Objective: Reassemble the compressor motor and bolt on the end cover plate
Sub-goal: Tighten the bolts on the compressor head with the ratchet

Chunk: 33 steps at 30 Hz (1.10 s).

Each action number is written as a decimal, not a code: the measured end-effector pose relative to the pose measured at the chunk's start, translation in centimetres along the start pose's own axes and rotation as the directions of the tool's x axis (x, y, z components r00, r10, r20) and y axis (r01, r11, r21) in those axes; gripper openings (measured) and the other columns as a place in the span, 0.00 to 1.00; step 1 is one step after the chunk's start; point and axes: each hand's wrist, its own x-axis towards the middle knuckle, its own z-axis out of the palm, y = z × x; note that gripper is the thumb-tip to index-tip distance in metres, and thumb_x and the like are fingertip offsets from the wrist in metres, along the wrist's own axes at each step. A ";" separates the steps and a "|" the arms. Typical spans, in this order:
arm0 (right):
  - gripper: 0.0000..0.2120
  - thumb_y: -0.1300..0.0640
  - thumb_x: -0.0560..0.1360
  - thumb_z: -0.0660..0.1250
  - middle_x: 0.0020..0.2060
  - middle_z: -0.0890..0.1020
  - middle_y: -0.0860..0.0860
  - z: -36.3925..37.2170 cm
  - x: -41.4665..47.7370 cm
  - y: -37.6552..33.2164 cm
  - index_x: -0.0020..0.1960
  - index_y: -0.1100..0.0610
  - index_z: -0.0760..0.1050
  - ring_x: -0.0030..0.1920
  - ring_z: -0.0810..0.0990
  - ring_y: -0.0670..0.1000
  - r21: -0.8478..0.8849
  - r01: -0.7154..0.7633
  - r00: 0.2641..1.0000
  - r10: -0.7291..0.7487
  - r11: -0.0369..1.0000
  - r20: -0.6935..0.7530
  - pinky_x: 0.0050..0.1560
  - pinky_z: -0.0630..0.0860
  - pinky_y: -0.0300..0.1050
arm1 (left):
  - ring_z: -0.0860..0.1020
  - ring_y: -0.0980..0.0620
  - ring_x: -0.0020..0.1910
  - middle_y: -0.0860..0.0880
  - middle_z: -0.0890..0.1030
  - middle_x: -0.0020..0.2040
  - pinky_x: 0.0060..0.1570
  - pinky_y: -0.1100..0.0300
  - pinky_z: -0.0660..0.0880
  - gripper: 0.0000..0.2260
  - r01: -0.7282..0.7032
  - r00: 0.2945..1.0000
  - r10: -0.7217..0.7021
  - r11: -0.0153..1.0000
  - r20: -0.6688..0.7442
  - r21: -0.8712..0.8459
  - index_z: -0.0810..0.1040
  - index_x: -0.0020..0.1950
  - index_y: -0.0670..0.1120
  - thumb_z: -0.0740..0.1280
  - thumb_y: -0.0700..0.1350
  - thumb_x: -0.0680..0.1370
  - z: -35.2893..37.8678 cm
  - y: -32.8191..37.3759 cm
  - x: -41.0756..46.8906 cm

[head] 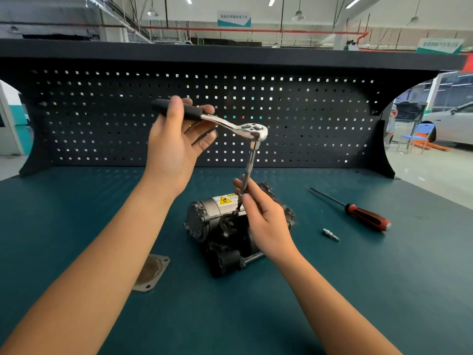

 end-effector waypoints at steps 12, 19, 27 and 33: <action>0.08 0.62 0.74 0.69 0.42 0.82 0.48 -0.2 0.3 0.6 0.42 0.50 0.80 0.41 0.80 0.55 -0.021 0.057 0.986 -0.059 0.998 -0.158 0.46 0.76 0.47 | 0.82 0.55 0.44 0.53 0.83 0.39 0.44 0.57 0.79 0.12 0.104 0.991 -0.098 0.992 0.095 -0.065 0.71 0.48 0.47 0.53 0.51 0.83 1.7 0.9 0.0; 0.12 0.60 0.71 0.72 0.31 0.82 0.39 -0.1 0.5 0.3 0.33 0.46 0.78 0.34 0.78 0.40 -0.003 -0.049 0.970 0.047 0.999 -0.239 0.41 0.74 0.33 | 0.80 0.49 0.55 0.50 0.84 0.46 0.52 0.54 0.76 0.19 -0.249 0.917 0.165 0.948 0.362 0.198 0.71 0.50 0.45 0.71 0.56 0.69 1.7 1.5 -4.4; 0.20 0.61 0.79 0.60 0.49 0.83 0.55 -0.7 -0.3 -0.8 0.50 0.34 0.71 0.50 0.78 0.58 -0.012 -0.029 0.996 0.030 0.999 0.089 0.53 0.74 0.52 | 0.81 0.57 0.40 0.54 0.83 0.37 0.43 0.60 0.77 0.14 0.066 0.998 -0.066 0.998 0.014 0.004 0.73 0.48 0.48 0.52 0.52 0.82 1.9 0.6 -0.9; 0.10 0.64 0.77 0.63 0.41 0.84 0.42 -0.8 0.0 0.4 0.56 0.58 0.79 0.44 0.80 0.43 -0.149 0.101 0.992 -0.111 0.984 -0.056 0.45 0.74 0.31 | 0.81 0.57 0.37 0.54 0.83 0.36 0.40 0.60 0.77 0.13 0.180 0.984 -0.180 0.983 -0.002 -0.047 0.73 0.50 0.48 0.52 0.53 0.82 2.0 0.8 0.5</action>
